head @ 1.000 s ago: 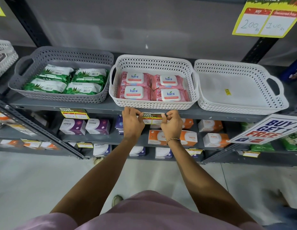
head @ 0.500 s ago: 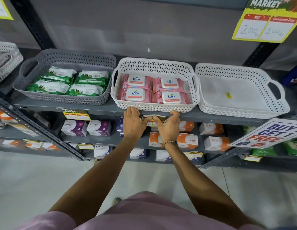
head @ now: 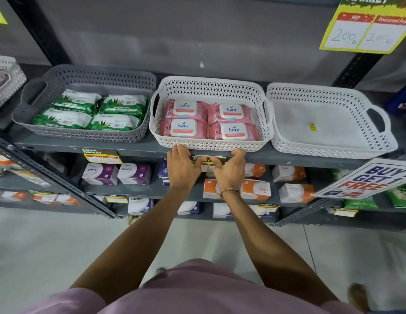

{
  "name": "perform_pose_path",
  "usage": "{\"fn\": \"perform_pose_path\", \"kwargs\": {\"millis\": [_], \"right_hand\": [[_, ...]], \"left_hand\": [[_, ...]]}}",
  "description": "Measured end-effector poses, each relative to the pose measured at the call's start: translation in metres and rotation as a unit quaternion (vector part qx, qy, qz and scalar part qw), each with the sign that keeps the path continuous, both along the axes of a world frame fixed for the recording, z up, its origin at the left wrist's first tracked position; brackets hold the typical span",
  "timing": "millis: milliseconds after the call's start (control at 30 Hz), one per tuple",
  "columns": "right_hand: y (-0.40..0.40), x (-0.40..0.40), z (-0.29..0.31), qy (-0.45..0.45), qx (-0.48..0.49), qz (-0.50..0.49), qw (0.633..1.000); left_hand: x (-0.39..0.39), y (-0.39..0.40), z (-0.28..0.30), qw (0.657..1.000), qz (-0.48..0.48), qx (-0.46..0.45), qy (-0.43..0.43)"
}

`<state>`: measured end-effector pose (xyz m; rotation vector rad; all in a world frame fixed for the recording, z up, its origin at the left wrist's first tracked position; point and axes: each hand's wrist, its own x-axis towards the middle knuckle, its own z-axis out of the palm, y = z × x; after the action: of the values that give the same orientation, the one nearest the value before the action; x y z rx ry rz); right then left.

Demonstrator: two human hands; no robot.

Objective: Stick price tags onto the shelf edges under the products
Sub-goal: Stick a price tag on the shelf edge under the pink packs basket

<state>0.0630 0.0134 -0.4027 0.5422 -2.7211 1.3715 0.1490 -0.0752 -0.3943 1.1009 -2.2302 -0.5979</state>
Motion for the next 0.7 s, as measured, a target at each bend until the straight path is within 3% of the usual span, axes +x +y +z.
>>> {"fn": "perform_pose_path", "kwargs": {"millis": [400, 533, 700], "right_hand": [[0.016, -0.006, -0.001, 0.005, -0.022, 0.089, 0.996], [0.008, 0.000, 0.002, -0.001, -0.007, 0.053, 0.999], [0.006, -0.001, 0.003, 0.001, 0.002, 0.042, 0.999]], "left_hand": [[0.011, -0.006, -0.001, 0.997, -0.057, 0.027, 0.039], [0.007, -0.002, 0.000, 0.999, -0.041, 0.012, -0.006], [0.001, 0.002, 0.003, 1.000, -0.005, 0.029, 0.008]]}}
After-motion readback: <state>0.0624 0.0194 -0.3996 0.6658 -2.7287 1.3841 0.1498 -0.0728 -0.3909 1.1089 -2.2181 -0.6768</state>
